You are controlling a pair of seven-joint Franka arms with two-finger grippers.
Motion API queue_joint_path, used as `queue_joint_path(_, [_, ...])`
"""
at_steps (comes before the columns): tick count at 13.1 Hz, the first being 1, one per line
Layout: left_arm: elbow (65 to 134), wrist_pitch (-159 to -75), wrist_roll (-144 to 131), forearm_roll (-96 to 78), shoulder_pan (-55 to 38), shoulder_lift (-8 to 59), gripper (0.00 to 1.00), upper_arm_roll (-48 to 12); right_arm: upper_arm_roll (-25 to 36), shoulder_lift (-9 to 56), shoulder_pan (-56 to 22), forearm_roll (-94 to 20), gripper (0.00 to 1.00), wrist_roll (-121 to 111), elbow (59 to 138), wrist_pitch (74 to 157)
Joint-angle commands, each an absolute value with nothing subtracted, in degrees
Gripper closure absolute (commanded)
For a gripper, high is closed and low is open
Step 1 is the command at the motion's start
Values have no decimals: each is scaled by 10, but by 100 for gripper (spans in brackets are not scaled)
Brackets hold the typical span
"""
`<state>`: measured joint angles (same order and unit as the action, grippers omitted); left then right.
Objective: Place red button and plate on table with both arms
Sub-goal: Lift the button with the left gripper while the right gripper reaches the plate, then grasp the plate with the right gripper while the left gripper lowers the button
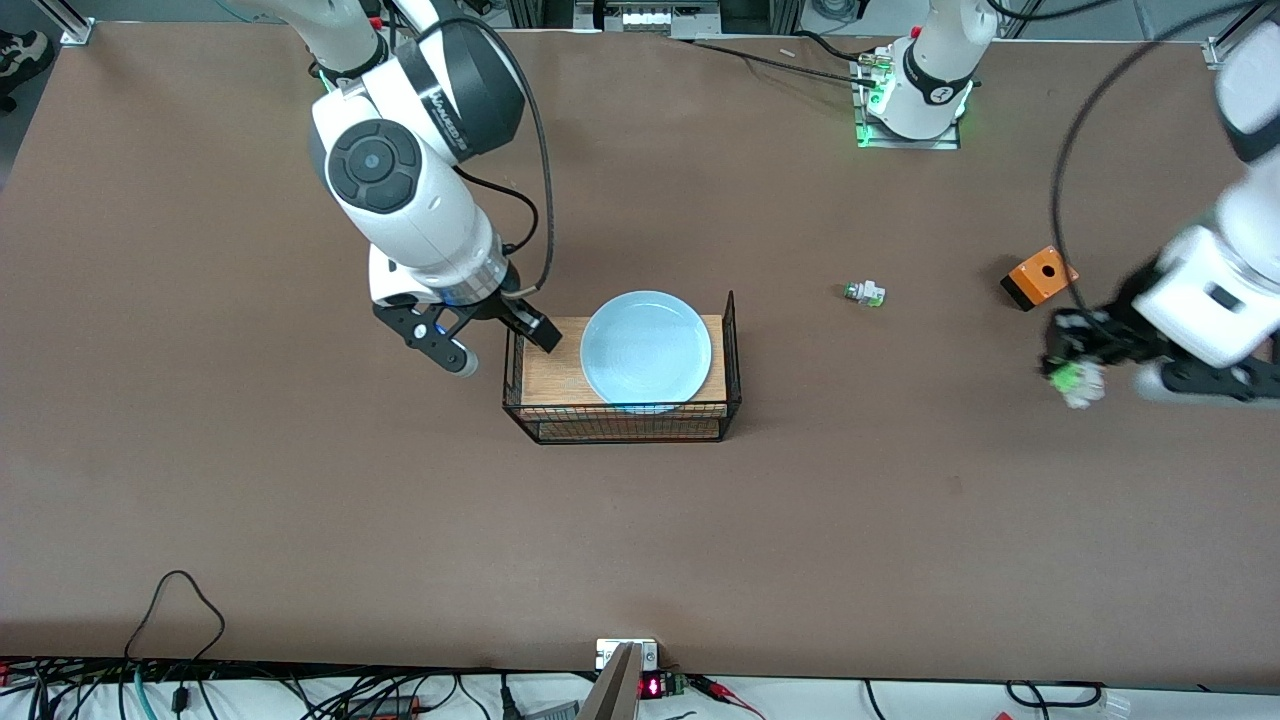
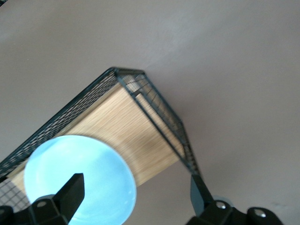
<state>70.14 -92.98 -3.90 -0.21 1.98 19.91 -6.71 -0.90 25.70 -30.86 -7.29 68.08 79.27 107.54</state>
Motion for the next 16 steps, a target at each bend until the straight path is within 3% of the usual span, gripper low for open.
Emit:
queue_joint_path(1, [703,-923,-16,5,39,218,100,-78,-5,271,-314,-117,0,737,780,1085])
queue_joint_path(9, [719,-935,-15,7,85,294,100,-77,-4,342,-348,-114,1,698,779,1165])
queue_joint_path(12, [801,-1011,-15,7,92,283,100,-78,-4,365,-360,-78,2,679,780,1179])
queue_joint_path(16, [965,-1147,-15,6,93,216,100,-79,-4,371,-368,-49,17,683,780,1173])
